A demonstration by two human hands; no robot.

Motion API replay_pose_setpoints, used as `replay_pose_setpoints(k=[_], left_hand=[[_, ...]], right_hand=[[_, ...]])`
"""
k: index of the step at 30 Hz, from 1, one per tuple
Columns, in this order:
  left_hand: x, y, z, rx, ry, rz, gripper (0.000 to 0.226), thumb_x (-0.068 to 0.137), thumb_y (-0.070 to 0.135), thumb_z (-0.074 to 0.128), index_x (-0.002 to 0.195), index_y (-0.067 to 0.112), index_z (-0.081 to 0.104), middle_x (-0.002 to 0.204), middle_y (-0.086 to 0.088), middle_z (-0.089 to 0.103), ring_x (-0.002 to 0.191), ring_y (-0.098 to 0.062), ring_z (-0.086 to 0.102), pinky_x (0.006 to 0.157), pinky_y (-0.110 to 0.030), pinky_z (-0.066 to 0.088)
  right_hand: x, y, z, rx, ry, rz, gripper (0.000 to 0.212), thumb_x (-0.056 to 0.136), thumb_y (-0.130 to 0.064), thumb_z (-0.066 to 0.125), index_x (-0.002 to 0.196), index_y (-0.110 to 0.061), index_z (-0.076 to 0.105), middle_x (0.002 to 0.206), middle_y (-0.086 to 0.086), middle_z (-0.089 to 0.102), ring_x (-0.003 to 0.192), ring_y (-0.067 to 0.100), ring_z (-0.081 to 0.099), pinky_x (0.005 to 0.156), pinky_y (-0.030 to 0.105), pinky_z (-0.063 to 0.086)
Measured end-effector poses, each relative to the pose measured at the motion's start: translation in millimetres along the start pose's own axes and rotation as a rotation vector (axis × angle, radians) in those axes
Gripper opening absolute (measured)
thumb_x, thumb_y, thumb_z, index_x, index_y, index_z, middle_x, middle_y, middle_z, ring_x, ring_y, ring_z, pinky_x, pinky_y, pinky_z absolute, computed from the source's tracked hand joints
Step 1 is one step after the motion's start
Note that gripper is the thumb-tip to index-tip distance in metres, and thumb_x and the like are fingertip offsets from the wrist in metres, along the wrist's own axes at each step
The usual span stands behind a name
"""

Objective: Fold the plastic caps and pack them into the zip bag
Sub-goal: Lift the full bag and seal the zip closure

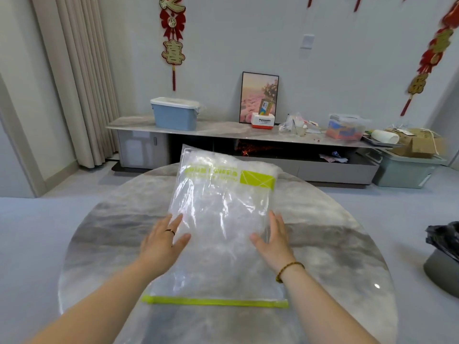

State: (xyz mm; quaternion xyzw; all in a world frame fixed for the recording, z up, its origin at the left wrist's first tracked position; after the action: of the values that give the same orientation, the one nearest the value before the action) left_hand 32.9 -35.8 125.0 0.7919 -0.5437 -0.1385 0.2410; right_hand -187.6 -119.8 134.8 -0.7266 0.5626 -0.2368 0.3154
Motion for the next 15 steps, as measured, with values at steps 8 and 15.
replay_pose_setpoints(k=[8, 15], left_hand=[[2, -20, 63, 0.118, -0.174, -0.209, 0.076, 0.092, 0.060, 0.029, 0.146, 0.027, -0.013, 0.156, -0.002, -0.011, 0.144, -0.019, -0.003, 0.114, -0.033, 0.005], [49, -22, 72, 0.166, -0.146, -0.212, 0.077, 0.091, 0.062, 0.026, 0.145, 0.028, -0.016, 0.156, -0.002, -0.013, 0.144, -0.019, -0.007, 0.115, -0.034, 0.003]], right_hand=[[9, 40, 44, -0.308, -0.207, 0.205, 0.073, 0.093, -0.049, 0.037, 0.146, -0.031, -0.009, 0.156, -0.002, -0.012, 0.142, 0.021, 0.015, 0.112, 0.038, 0.021], [66, 35, 57, -0.354, -0.168, 0.131, 0.070, 0.095, -0.046, 0.035, 0.147, -0.026, -0.008, 0.156, -0.002, -0.008, 0.143, 0.017, 0.012, 0.113, 0.037, 0.018]])
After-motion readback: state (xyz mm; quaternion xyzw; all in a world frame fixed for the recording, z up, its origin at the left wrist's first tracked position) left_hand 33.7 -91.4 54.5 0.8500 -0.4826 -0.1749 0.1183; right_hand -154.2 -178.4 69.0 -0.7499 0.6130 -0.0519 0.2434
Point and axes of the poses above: each hand's wrist, its own x-axis towards the middle knuckle, its own z-axis out of the palm, y = z × x, the point moved 1 cm from there along x, towards the middle knuckle
